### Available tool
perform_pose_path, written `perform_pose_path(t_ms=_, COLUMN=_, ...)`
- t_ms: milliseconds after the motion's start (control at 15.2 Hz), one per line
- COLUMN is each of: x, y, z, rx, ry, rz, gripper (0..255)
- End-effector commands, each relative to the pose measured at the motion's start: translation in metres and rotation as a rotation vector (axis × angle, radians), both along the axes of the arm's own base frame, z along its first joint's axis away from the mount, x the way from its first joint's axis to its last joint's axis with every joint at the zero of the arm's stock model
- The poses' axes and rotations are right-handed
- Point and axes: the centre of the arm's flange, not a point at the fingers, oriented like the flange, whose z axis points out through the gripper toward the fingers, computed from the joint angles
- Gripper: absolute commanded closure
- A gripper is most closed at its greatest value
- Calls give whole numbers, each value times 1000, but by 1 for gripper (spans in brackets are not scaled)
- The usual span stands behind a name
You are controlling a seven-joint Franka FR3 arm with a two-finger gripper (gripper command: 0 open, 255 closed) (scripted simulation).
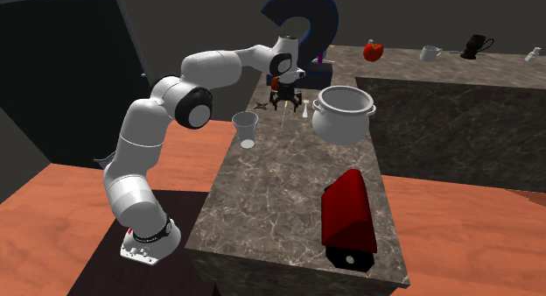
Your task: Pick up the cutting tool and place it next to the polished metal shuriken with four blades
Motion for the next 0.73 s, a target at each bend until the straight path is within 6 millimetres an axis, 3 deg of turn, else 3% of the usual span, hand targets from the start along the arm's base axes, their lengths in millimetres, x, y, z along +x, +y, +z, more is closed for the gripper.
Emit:
perform_pose_path(t_ms=0, x=0, y=0, z=21, rx=0, ry=0, rz=0, gripper=0)
perform_pose_path(t_ms=132, x=0, y=-1, z=44, rx=0, ry=0, rz=0, gripper=0)
perform_pose_path(t_ms=660, x=0, y=-1, z=44, rx=0, ry=0, rz=0, gripper=0)
